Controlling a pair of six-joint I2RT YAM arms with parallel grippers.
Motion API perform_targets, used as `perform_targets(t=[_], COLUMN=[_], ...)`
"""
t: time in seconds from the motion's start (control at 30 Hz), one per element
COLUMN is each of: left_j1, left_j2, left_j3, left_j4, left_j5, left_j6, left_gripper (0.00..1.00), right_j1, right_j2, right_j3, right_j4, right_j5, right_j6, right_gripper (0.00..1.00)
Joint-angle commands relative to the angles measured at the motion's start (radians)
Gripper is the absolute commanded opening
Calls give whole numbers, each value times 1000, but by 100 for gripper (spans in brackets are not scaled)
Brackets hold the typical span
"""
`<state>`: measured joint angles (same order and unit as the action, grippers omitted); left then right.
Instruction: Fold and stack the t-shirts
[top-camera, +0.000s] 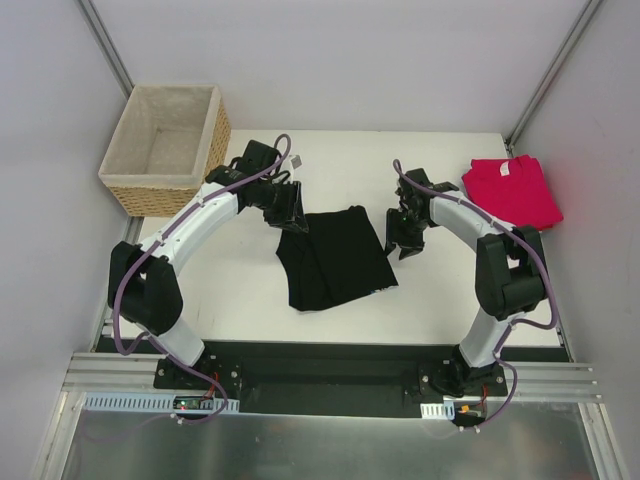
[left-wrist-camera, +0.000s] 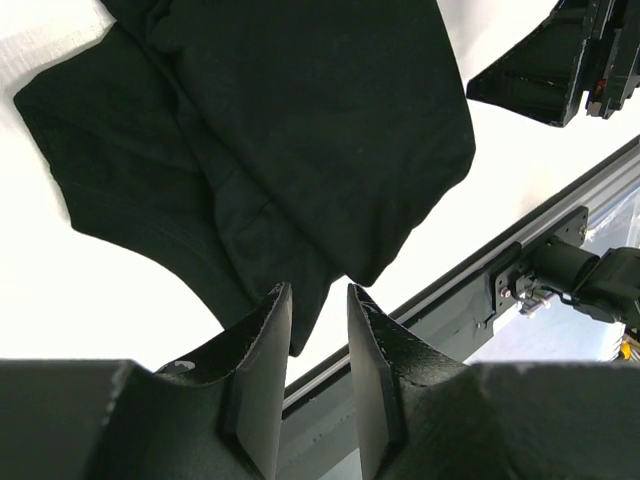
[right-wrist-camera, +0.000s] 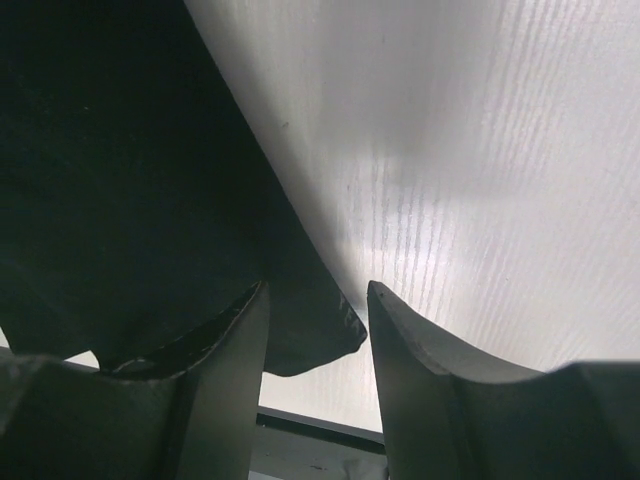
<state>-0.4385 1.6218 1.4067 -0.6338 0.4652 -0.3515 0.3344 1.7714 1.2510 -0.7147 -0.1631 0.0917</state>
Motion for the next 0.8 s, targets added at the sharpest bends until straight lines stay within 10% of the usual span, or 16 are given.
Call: perform_targets(t=[0.0,0.53,0.77], left_j1=[0,-16,-20], left_j2=[4,141,200], left_j3=[14,-52,-54], left_j4=[0,17,28], left_j5=[10,-7,-22], left_j6=[-9,-12,-12], left_gripper=[28,23,22], right_j1=[-5,-6,-6], right_j2=[3,103,132], right_j3=[8,36,44], right_j4=[11,29,49], right_j5=[-33,-98,-150], right_j6=[-30,-55,-64], right_gripper=[47,45,20])
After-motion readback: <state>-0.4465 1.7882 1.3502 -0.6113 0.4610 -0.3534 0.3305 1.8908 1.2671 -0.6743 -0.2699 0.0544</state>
